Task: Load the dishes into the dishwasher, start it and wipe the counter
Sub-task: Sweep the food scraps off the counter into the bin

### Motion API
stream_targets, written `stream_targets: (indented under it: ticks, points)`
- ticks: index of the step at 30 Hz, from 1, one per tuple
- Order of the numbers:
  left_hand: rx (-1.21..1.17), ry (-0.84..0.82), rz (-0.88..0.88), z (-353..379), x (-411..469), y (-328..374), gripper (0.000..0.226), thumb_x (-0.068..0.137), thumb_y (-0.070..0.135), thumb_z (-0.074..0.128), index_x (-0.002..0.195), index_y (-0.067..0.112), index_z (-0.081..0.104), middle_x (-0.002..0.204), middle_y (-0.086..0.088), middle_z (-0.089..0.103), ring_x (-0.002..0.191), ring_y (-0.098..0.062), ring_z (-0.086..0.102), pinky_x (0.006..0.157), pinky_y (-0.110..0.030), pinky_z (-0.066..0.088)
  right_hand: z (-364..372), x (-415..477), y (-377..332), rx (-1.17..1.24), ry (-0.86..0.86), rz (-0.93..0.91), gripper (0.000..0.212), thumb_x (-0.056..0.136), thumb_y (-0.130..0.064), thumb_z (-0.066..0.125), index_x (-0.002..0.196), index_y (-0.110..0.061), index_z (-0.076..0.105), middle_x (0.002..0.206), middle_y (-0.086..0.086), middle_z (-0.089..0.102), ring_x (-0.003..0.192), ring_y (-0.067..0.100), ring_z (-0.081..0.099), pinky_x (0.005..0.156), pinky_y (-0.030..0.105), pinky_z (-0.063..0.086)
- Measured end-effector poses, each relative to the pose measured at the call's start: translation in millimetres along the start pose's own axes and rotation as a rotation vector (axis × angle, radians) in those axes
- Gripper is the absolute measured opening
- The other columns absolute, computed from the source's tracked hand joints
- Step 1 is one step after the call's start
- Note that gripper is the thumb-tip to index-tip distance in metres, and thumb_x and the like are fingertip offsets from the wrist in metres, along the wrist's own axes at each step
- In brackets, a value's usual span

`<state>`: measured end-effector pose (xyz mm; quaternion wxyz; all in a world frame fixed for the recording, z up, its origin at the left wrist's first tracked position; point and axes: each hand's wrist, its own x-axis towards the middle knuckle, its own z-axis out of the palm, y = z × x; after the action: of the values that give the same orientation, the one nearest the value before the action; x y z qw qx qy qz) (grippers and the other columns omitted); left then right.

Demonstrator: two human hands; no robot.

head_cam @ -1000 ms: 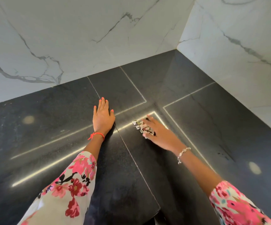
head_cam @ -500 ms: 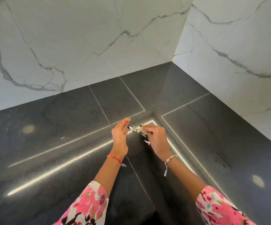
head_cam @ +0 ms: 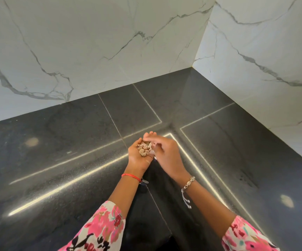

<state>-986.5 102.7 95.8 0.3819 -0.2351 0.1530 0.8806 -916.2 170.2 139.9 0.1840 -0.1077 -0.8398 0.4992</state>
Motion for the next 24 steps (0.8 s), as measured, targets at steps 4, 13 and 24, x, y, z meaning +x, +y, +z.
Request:
stream_targets:
  ticks: [4,13,24]
  points:
    - [-0.118,0.05,0.002,2,0,7,0.032,0.099,0.014,0.029,0.087,0.003,0.057,0.093,-0.017,0.063,0.101,-0.032,0.057,0.086,-0.043,0.048,-9,20,28,0.09,0.146,0.086,0.032,0.085,0.011,0.049,0.097,-0.007,0.072,0.086,-0.004,0.07,0.08,0.016,0.067,0.073,0.016,0.05]
    - [-0.24,0.028,0.05,-5,-7,17,0.03,0.1,0.011,0.028,0.1,-0.003,0.056,0.104,-0.022,0.059,0.119,-0.034,0.049,0.105,-0.044,0.036,9,37,91,-0.52,-0.367,0.005,0.046,0.1,-0.019,0.038,0.144,-0.013,0.031,0.154,0.001,0.023,0.144,0.012,0.012,0.118,0.03,0.006]
    - [-0.224,0.004,0.06,-8,-21,19,0.032,0.1,0.013,0.028,0.105,0.001,0.058,0.1,-0.02,0.063,0.103,-0.034,0.057,0.097,-0.04,0.042,16,22,80,-0.565,-0.552,-0.124,0.054,0.102,-0.028,0.033,0.149,-0.019,0.01,0.157,-0.004,0.009,0.145,0.01,0.004,0.117,0.026,0.004]
